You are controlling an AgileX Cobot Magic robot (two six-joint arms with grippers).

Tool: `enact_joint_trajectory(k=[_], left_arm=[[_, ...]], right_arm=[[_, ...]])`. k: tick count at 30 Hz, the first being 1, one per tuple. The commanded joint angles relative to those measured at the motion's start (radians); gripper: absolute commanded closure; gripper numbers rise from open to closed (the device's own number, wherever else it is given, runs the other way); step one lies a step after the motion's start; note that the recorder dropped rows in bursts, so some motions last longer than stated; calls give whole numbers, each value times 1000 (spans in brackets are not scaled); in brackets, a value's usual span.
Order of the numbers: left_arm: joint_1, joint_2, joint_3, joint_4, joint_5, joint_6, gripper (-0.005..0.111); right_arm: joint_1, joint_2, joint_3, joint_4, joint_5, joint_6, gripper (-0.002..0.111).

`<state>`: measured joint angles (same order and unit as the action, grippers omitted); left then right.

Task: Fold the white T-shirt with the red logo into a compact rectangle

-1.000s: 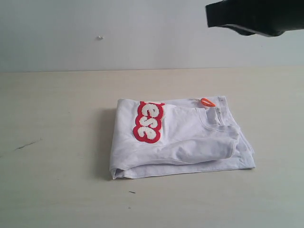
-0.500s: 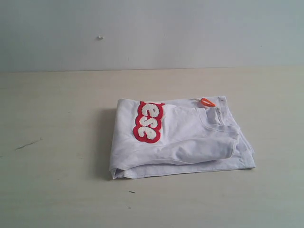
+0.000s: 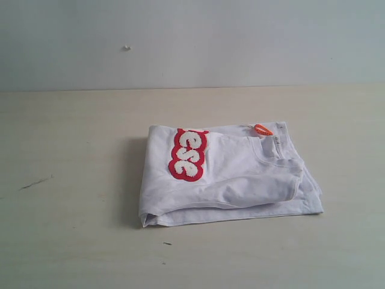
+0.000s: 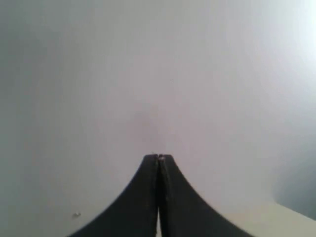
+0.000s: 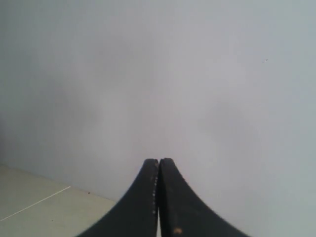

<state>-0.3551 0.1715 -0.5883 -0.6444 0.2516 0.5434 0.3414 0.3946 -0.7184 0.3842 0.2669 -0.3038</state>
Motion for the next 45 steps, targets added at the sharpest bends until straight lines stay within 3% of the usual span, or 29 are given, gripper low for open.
enact_joint_trajectory(k=[1,5,23,26,45], left_arm=[[-4,-104,6,-13,30,-3,107],[-4,-171,6,-13,61,-3,107],[-4,-171,3,12,182,2,107],[-4,-171,3,12,182,2,107],[-4,-171,3,12,182,2,107]], right_arm=[[1,-21,6,0,57,2,108],[1,-46,6,0,77,2,108],[1,-395,6,-3,245,73,108],[1,-395,-8,-24,328,78,108],[-3,-395,0,-89,353,97,108]])
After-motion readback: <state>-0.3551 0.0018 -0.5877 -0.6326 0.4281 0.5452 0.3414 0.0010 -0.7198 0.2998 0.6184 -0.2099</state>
